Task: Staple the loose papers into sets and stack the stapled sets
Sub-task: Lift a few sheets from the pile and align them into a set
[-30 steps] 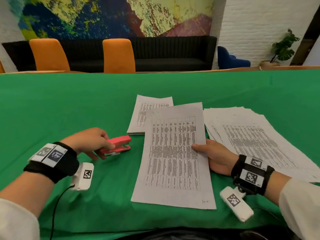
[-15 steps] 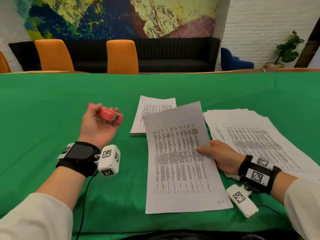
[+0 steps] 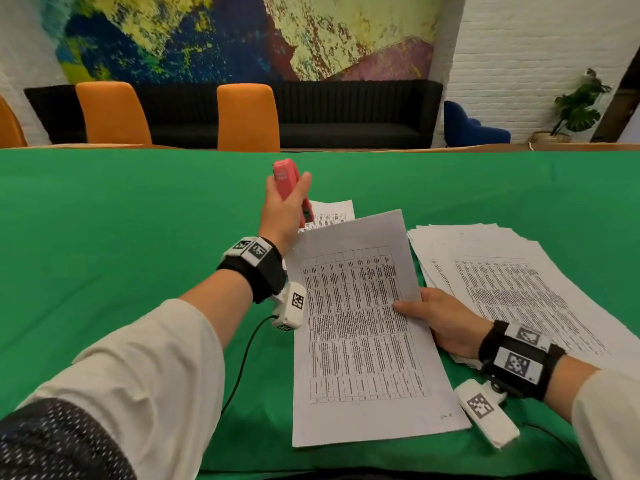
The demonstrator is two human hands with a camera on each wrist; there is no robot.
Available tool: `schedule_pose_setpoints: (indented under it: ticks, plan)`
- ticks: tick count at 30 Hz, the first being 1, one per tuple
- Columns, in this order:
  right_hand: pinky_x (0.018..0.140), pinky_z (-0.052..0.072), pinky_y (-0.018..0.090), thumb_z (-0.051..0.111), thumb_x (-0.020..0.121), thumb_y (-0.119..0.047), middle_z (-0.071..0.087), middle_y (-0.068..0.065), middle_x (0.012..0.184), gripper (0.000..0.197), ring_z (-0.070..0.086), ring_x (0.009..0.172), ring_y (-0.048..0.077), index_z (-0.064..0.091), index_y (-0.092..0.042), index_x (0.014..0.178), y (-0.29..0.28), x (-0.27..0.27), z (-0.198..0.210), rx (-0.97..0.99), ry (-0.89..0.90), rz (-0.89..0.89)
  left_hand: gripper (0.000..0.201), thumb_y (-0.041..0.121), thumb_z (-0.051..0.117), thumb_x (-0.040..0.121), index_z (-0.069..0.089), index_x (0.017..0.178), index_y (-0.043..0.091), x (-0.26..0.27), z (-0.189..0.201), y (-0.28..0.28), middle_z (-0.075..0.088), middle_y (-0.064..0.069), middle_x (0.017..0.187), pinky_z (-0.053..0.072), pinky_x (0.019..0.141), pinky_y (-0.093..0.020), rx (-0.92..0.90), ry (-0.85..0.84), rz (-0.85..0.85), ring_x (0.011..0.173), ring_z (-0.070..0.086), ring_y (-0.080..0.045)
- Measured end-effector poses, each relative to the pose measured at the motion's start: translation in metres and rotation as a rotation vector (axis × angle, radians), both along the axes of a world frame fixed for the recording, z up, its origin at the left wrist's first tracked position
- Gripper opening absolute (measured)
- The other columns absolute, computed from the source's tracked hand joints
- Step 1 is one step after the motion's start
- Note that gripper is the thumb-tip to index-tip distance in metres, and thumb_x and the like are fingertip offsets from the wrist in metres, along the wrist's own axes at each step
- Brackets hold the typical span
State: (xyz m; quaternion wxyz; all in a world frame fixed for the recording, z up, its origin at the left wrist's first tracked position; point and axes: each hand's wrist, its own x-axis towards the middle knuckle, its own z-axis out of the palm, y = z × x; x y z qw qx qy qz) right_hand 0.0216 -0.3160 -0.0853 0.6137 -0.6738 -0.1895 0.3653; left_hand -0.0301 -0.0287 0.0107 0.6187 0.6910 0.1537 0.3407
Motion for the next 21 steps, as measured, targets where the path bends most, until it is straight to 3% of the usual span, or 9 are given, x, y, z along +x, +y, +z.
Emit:
schedule_pose_setpoints:
  ticks: [2,7,14,18,21]
  plan:
    - [0.102,0.055,0.056,0.058,0.104,-0.013,0.074,0.017,0.122,0.028,0.071,0.112,0.040,0.066,-0.006,0.129,0.000,0.001,-0.002,0.004,0.001,-0.001,0.045,0.068,0.061,0.091,0.060,0.111,0.027,0.004,-0.011,-0.001,0.062,0.003,0.091,0.058,0.086,-0.050,0.058,0.074,0.056,0.081,0.061,-0.019]
    - [0.104,0.054,0.056,0.059,0.103,-0.012,0.075,0.018,0.121,0.027,0.071,0.113,0.040,0.067,-0.005,0.128,0.000,0.003,-0.003,0.020,0.015,-0.019,0.051,0.072,0.052,0.095,0.063,0.105,0.023,0.006,-0.030,0.002,0.063,0.006,0.090,0.046,0.074,-0.034,0.205,0.178,0.124,0.079,0.059,-0.014]
    - [0.104,0.053,0.058,0.060,0.103,-0.013,0.074,0.018,0.123,0.029,0.070,0.114,0.041,0.066,-0.005,0.129,-0.001,0.004,-0.004,0.039,0.046,-0.023,0.052,0.075,0.052,0.093,0.056,0.081,0.024,0.000,-0.050,0.008,0.059,0.004,0.077,0.042,0.068,-0.032,0.040,0.225,0.140,0.069,0.057,-0.018]
    - [0.103,0.054,0.057,0.061,0.102,-0.013,0.074,0.019,0.122,0.029,0.070,0.114,0.041,0.066,-0.004,0.129,-0.002,0.004,-0.004,0.049,0.060,-0.030,0.051,0.075,0.053,0.092,0.058,0.081,0.026,0.002,-0.060,0.006,0.060,0.004,0.077,0.044,0.068,-0.032,0.041,0.238,0.141,0.070,0.059,-0.020]
    - [0.100,0.056,0.054,0.059,0.103,-0.012,0.075,0.018,0.121,0.028,0.072,0.110,0.039,0.065,-0.004,0.129,-0.002,0.004,-0.004,0.057,0.064,-0.026,0.051,0.073,0.054,0.093,0.063,0.090,0.023,0.003,-0.060,0.004,0.064,0.003,0.083,0.044,0.067,-0.032,0.062,0.229,0.155,0.073,0.061,-0.020]
